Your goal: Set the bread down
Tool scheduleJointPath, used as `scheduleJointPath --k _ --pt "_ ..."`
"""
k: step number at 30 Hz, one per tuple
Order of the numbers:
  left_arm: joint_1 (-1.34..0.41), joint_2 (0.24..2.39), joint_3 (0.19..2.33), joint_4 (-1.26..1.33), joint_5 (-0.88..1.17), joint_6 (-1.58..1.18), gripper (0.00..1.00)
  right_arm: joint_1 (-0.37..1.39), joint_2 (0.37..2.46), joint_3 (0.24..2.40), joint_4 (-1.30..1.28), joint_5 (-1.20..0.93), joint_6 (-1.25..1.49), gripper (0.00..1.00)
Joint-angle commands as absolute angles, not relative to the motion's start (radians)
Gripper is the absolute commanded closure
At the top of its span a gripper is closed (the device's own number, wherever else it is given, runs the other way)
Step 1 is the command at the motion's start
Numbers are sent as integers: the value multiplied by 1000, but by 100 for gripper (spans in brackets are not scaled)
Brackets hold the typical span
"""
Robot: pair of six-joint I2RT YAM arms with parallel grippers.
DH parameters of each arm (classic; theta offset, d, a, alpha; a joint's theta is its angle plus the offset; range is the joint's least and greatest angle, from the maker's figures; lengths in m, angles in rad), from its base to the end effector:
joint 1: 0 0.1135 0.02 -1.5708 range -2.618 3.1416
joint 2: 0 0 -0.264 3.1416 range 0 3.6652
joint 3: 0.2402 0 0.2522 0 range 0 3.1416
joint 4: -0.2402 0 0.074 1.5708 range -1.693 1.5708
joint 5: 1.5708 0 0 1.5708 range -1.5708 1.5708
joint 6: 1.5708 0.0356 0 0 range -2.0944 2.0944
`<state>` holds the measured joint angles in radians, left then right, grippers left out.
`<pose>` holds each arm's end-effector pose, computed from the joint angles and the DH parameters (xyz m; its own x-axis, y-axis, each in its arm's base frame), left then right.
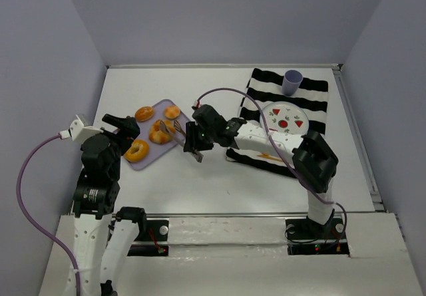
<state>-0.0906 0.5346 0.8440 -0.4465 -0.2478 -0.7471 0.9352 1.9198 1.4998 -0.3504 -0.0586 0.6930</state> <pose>0.1157 -0.0017 0.3649 0.0050 -0.6619 -0.7496 -0.2057 0.7329 -0.6485 0.2578 0.3529 0.2402 -0.8472 -0.0741 -0.5260 -0.3731 0.7879 0.4898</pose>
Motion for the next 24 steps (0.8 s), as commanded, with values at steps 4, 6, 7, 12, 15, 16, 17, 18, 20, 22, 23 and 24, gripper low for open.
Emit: scheduleJointPath --k 4,6,7,12,15,16,17,18,20,22,23,24 --pt "-95 554 841 -410 -258 -750 1 933 1944 1575 -287 -204 678 72" --pt "-95 564 842 -413 -258 -750 1 933 1936 1574 -275 -219 677 83" --pt "-95 566 842 -413 -258 -750 1 933 1931 1575 -273 -221 675 85" --pt "-95 569 845 -413 -258 -752 1 933 1867 1559 -252 -218 657 93" --pt "-95 566 845 -413 -259 -750 1 933 1801 1537 -241 -204 638 93" --pt "-95 566 845 -414 -259 -752 1 933 1780 1523 -241 -192 632 93" --pt "-95 565 845 -414 -259 -752 1 933 1737 1514 -241 -163 629 93" --pt "-95 563 845 -414 -259 -752 1 921 1715 1503 -241 -150 627 93" --pt "-95 565 845 -414 -259 -752 1 901 1651 1470 -241 -140 626 93" --pt "-95 564 847 -414 -258 -752 1 853 1612 1441 -242 -140 632 93" --pt "-95 565 848 -414 -258 -752 1 835 1570 1402 -242 -135 635 93" --pt "-95 565 848 -414 -258 -752 1 816 1545 1381 -242 -129 640 93"
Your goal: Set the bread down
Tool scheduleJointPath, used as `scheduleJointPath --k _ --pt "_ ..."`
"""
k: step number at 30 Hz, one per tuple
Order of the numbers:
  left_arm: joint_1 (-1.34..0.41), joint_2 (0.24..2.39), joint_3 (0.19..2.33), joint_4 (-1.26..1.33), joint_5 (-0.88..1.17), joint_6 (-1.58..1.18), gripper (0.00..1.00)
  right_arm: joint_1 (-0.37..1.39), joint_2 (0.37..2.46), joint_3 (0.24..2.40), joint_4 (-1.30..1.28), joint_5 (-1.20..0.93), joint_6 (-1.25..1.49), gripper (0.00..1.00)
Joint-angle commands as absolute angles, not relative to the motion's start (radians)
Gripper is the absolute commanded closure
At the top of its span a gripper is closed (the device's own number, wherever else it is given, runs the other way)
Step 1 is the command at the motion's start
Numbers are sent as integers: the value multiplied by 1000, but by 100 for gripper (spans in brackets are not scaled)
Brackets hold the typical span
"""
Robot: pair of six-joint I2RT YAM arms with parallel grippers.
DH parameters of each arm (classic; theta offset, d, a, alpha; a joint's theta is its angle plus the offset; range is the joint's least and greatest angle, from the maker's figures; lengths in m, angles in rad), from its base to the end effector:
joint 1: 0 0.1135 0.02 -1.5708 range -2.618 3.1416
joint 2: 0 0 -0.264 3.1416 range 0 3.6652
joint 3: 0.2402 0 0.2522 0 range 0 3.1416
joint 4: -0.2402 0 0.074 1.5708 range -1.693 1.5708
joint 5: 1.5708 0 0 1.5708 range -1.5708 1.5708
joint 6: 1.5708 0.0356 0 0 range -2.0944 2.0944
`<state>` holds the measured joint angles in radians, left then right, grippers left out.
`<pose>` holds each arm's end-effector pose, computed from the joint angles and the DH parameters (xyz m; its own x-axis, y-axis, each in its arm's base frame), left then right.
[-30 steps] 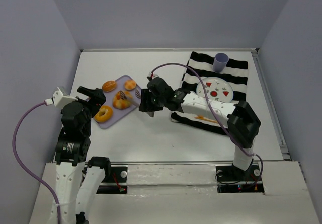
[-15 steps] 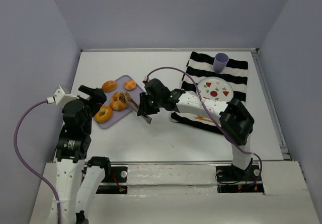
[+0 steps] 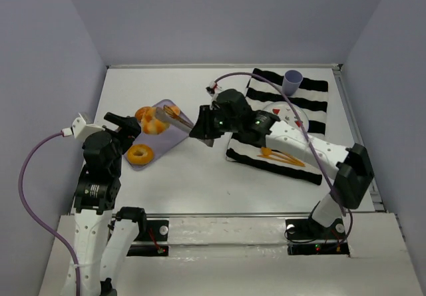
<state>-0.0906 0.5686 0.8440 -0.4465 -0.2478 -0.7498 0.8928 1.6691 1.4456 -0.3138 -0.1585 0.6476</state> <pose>0.1242 -0.0025 0.3615 -0.0198 -0.6616 -0.7496 -0.2275 0.7331 -0.6410 0.2414 0.3087 0.3246 -0.7713 -0.0080 -0.6364 -0.4875 0.6502 0.5827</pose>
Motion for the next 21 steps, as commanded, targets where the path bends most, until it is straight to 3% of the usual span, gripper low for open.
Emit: scheduleJointPath --k 1,9,14,21 --pt "-95 565 848 -414 -258 -752 1 780 1519 1358 -242 -120 646 93" --pt "-95 566 850 -411 -255 -752 1 557 1181 1111 -297 -42 651 93" --pt "-95 572 851 -402 -258 -758 1 557 1195 1112 -334 -150 626 93" --pt "-95 574 850 -403 -258 -758 1 460 1063 1075 -443 70 632 93"
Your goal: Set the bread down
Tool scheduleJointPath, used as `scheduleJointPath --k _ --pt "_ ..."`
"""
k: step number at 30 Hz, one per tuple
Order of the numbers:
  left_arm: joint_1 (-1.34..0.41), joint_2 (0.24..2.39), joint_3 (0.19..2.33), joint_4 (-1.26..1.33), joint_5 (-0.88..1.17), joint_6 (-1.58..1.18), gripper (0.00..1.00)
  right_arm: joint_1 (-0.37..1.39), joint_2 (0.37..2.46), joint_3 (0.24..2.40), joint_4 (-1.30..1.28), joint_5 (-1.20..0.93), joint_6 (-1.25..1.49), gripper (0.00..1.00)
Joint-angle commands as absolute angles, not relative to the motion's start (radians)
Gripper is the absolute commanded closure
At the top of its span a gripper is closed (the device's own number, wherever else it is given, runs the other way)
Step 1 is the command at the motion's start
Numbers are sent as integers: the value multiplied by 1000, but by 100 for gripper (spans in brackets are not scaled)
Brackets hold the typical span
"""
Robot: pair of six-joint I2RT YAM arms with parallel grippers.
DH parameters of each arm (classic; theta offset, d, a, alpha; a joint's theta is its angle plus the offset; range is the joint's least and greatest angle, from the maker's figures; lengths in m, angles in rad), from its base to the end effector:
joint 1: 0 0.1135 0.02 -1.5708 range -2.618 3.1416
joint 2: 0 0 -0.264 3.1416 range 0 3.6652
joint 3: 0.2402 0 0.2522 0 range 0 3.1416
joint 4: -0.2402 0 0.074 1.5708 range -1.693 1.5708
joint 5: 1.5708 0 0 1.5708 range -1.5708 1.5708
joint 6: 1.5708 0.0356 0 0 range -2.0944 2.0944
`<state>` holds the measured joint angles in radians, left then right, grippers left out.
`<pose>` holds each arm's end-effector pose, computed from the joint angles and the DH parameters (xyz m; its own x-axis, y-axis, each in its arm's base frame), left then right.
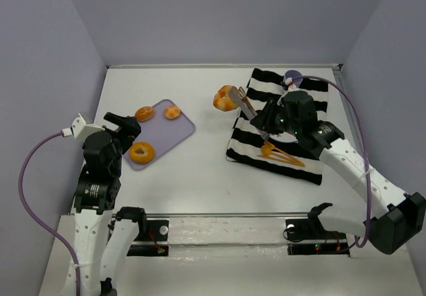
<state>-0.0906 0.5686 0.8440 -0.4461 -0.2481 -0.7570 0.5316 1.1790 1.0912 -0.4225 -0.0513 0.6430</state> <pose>0.1242 -0.0025 0.3616 -0.0177 -0.6668 -0.7450 -0.2276 0.7282 -0.6464 0.2267 0.1354 0.3423 -0.6636 0.3044 -0.6833 -0.1836 0.8193 0.5433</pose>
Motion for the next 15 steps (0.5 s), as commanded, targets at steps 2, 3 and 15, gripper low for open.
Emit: scheduleJointPath --k 2,3,15 --pt "-95 572 848 -405 -258 -756 1 424 1029 1074 -500 153 634 93" --pt "-95 574 845 -406 -256 -756 1 410 1017 1072 -521 173 635 93" --pt "-95 571 847 -405 -250 -755 1 207 962 963 -626 227 660 93"
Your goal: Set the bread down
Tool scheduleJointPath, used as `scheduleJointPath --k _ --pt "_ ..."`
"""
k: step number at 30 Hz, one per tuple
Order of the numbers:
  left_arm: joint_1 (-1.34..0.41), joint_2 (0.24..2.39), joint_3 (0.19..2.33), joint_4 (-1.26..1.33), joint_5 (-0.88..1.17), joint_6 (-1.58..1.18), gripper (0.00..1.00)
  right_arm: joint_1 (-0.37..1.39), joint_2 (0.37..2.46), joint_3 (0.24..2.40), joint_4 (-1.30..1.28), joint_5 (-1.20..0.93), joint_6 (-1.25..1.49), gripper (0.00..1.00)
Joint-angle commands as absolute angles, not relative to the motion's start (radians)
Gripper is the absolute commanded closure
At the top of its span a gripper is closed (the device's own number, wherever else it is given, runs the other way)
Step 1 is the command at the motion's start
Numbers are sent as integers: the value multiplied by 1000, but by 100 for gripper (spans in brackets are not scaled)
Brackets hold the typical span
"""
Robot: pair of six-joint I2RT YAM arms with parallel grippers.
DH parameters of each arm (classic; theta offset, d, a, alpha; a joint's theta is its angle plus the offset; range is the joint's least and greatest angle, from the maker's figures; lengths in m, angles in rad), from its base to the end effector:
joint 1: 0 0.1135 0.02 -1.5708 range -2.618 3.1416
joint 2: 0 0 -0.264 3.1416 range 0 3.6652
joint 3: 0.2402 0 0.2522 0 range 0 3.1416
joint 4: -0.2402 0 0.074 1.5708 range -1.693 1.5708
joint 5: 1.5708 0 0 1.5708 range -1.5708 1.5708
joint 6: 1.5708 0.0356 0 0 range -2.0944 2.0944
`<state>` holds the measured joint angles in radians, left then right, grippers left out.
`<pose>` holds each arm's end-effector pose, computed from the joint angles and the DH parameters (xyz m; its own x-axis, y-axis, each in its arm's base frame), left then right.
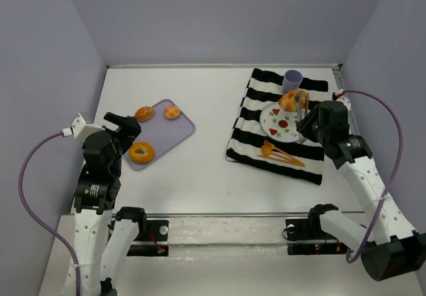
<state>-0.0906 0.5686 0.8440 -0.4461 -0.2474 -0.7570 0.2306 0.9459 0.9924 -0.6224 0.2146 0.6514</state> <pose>0.1242 -0.0025 0.3616 -0.0182 -0.6669 -0.7449 -0.2271 0.7283 -0.6465 0.1952 0.0380 0.3397 -0.4516 0.5025 -0.7373 0.2821 0.8644 0.4163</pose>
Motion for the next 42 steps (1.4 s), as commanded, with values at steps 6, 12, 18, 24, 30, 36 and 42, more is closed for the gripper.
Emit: scheduleJointPath --k 6,12,18,24,30,36,42 --pt "-95 571 845 -407 -250 -753 1 207 1011 931 -627 206 669 85" --pt "-95 574 845 -407 -249 -753 1 207 1006 930 -652 221 683 40" --pt "-95 574 844 -402 -247 -753 1 207 977 972 -696 278 681 38" --pt "-95 578 845 -399 -242 -753 1 207 985 1112 -661 174 533 47" --pt "-95 574 848 -408 -253 -756 1 225 1057 1216 -545 -170 393 53" --pt "-95 575 853 -416 -264 -759 1 516 1270 1324 -483 -183 299 54" --pt "-95 583 861 -429 -265 -761 1 679 1613 1564 -471 -169 238 54"
